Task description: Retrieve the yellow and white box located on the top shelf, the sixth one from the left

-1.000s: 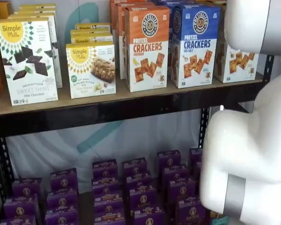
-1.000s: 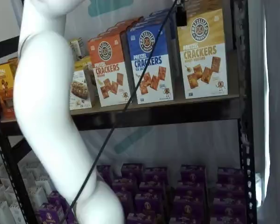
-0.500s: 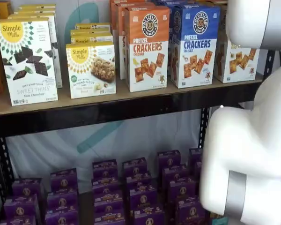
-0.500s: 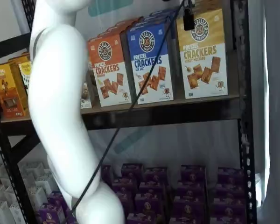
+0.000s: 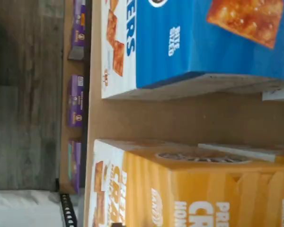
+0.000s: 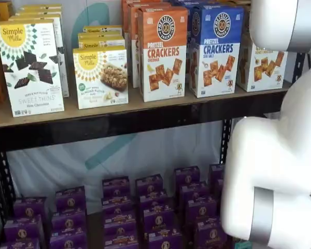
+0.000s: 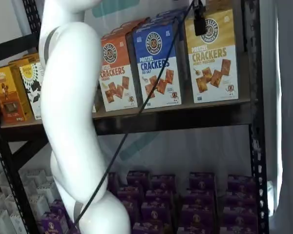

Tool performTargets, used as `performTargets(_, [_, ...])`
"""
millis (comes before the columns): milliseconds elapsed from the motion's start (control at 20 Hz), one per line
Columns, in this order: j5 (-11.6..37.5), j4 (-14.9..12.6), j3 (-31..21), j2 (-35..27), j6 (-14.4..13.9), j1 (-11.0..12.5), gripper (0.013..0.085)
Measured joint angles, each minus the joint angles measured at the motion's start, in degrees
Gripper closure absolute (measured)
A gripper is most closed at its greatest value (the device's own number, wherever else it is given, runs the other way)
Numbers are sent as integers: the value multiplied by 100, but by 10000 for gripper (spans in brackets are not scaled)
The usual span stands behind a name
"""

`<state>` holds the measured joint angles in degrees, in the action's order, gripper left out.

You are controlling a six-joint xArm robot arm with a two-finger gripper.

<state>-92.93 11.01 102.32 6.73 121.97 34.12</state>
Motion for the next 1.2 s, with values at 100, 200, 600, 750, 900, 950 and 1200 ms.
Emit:
performTargets(100, [-96,-38,74,-47,-24,-17,130])
performTargets(200, [-195,-68,162,-96,-43,-28,130])
performTargets(600, [-483,-226,440,-229,-59,-53,130])
performTargets(750, [-496,-274,422,-214,-53,-63,130])
performTargets(900, [-536,-335,422,-215,-60,-87,130])
performTargets(950, [-540,-365,408,-210,-63,-99,130])
performTargets(1200, [-584,-452,389,-207,-75,-134,130])
